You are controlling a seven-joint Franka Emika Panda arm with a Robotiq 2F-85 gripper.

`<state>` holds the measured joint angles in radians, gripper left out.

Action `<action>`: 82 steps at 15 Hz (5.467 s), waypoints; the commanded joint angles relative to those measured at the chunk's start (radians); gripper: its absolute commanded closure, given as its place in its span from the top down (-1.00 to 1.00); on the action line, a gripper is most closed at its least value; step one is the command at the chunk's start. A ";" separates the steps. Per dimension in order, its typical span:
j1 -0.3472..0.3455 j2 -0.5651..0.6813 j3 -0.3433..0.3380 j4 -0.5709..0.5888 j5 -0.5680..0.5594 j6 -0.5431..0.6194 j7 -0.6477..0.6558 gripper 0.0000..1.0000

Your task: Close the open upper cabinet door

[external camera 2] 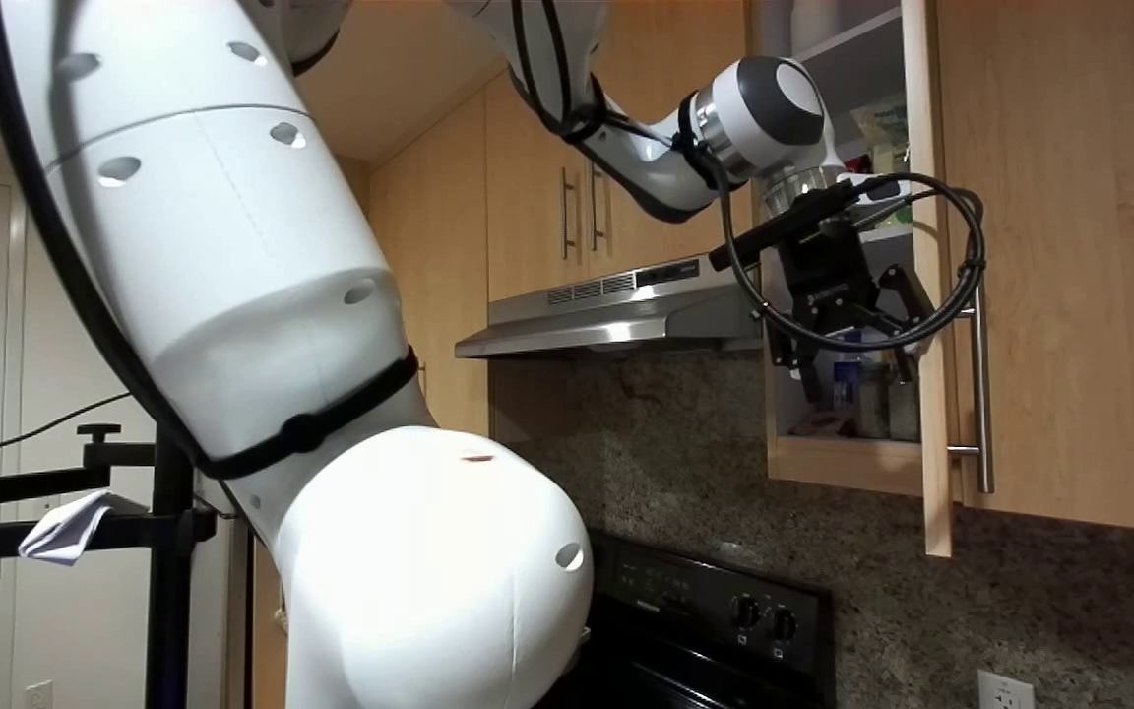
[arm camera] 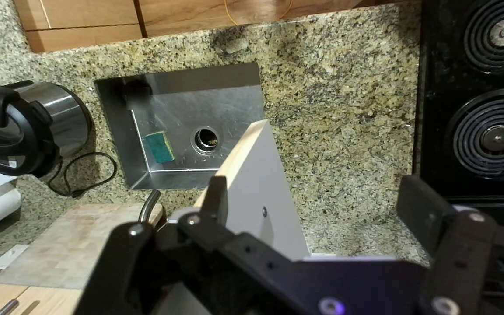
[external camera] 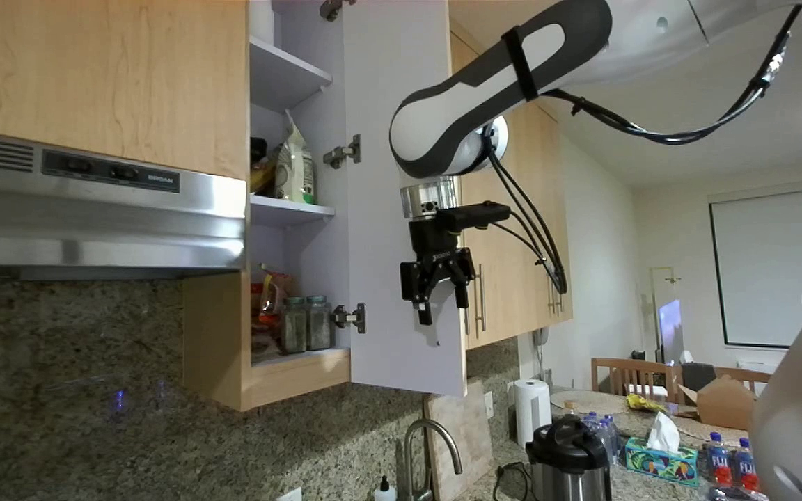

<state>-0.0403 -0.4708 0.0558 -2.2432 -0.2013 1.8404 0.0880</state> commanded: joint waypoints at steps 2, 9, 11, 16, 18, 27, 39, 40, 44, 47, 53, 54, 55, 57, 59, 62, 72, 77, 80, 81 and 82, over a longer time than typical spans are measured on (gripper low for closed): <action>0.019 -0.030 0.009 -0.019 -0.016 0.018 0.008 1.00; 0.088 -0.163 0.063 -0.121 0.000 0.030 0.013 1.00; 0.100 -0.218 0.063 -0.161 0.008 0.045 0.020 1.00; 0.076 -0.380 0.036 -0.271 0.012 0.080 0.063 1.00; 0.060 -0.454 0.026 -0.313 0.003 0.099 0.076 1.00; -0.082 -0.747 -0.111 -0.411 -0.007 0.168 0.051 1.00; -0.124 -0.607 -0.385 -0.246 -0.013 0.198 -0.229 1.00; -0.117 -0.580 -0.372 -0.231 -0.025 0.199 -0.250 1.00; -0.116 -0.571 -0.356 -0.239 -0.005 0.210 -0.277 1.00; -0.105 -0.517 -0.330 -0.212 -0.011 0.208 -0.286 1.00; -0.111 -0.505 -0.328 -0.199 0.025 0.382 -0.201 1.00; -0.104 -0.496 -0.331 -0.197 0.042 0.442 -0.190 1.00; -0.095 -0.485 -0.332 -0.194 0.048 0.509 -0.199 1.00; -0.065 -0.462 -0.337 -0.189 0.074 0.604 -0.225 1.00; -0.048 -0.422 -0.339 -0.183 0.107 0.666 -0.214 1.00; -0.013 -0.353 -0.354 -0.186 0.171 0.728 -0.215 1.00; 0.113 -0.401 -0.366 -0.227 0.315 0.820 -0.274 1.00; 0.165 -0.327 -0.314 -0.198 0.309 0.823 -0.237 1.00; 0.198 -0.272 -0.291 -0.177 0.311 0.806 -0.241 1.00; 0.205 -0.258 -0.281 -0.170 0.312 0.805 -0.241 1.00; 0.211 -0.246 -0.272 -0.163 0.312 0.803 -0.243 1.00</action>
<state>0.1563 -0.7696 -0.2475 -2.4438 0.0756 2.6479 -0.1368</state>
